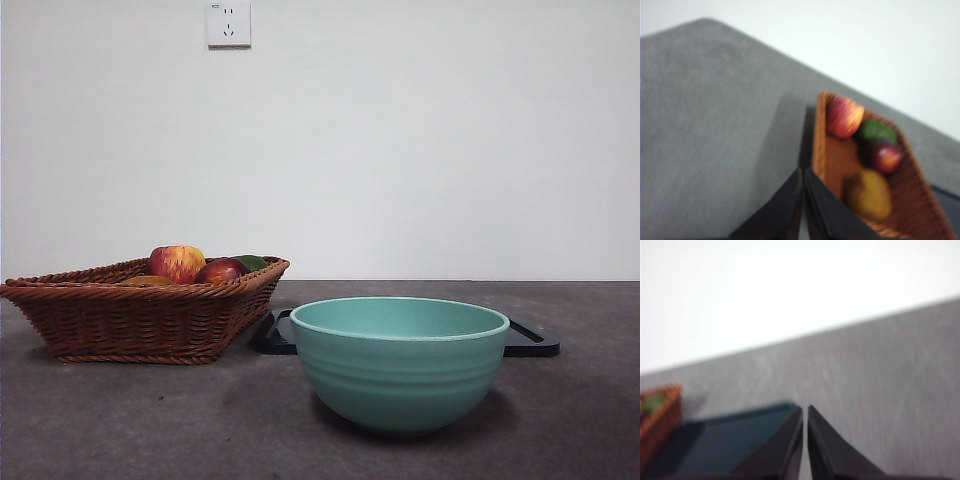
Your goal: Pick up the wifruite, put it on the bowl, pick up the plate, put it on desk
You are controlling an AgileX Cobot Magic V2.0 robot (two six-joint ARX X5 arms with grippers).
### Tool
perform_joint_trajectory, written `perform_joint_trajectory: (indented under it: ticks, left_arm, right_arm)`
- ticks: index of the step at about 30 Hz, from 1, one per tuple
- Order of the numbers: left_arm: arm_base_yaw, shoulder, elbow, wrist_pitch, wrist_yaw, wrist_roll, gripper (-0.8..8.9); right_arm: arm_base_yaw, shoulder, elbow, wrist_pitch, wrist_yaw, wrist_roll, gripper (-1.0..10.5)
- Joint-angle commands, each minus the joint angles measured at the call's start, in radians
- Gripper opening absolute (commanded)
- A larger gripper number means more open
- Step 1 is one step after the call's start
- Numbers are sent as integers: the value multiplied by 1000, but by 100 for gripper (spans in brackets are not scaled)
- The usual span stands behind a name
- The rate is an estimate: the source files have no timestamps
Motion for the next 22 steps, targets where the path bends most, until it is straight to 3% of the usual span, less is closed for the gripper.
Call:
perform_joint_trajectory:
  ticks: [1,6,10,22]
  left_arm:
    - [2,24,81,-16,18,-7,10]
    - [2,101,222,-93,69,37,10]
    - [2,211,364,-183,146,118,10]
    - [-13,565,706,-434,411,312,10]
  right_arm:
    - [0,-1,61,1,-3,13,6]
    - [0,41,186,-65,-36,3,6]
    - [0,123,314,-162,-105,-45,6]
    - [0,531,729,-553,-396,-225,6]
